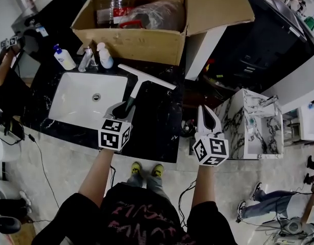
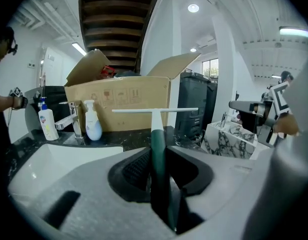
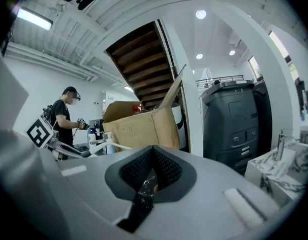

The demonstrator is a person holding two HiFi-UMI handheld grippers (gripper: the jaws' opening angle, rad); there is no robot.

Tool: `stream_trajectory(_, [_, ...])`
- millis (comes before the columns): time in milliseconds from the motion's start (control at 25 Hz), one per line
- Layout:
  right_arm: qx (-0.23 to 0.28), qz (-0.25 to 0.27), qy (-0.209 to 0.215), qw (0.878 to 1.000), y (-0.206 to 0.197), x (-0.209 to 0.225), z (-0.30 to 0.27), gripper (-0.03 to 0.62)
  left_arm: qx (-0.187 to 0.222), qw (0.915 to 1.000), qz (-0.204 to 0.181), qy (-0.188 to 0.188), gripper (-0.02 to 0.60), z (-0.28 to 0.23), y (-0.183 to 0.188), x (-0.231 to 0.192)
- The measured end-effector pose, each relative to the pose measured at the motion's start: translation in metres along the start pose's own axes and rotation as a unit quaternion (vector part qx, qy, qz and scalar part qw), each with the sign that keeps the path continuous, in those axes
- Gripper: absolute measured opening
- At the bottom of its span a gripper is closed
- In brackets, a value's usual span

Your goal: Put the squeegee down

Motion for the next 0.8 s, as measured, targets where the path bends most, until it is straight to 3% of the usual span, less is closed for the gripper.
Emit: stream_trajectory(800, [-0.03, -0.009, -0.001, 1.0, -0.028, 0.02, -0.004, 0.011, -0.114, 0.9931, 0.023, 0.012, 0.101, -0.036, -0.056, 0.012])
Point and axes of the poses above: the fingertips, and each gripper's own axes: z backward along the fingers, x to its right, y out of its top, the point moved 10 cm from there along z, backward along the fingers, and after that the axes turned 13 degrees about x, right-handed, at the moved point
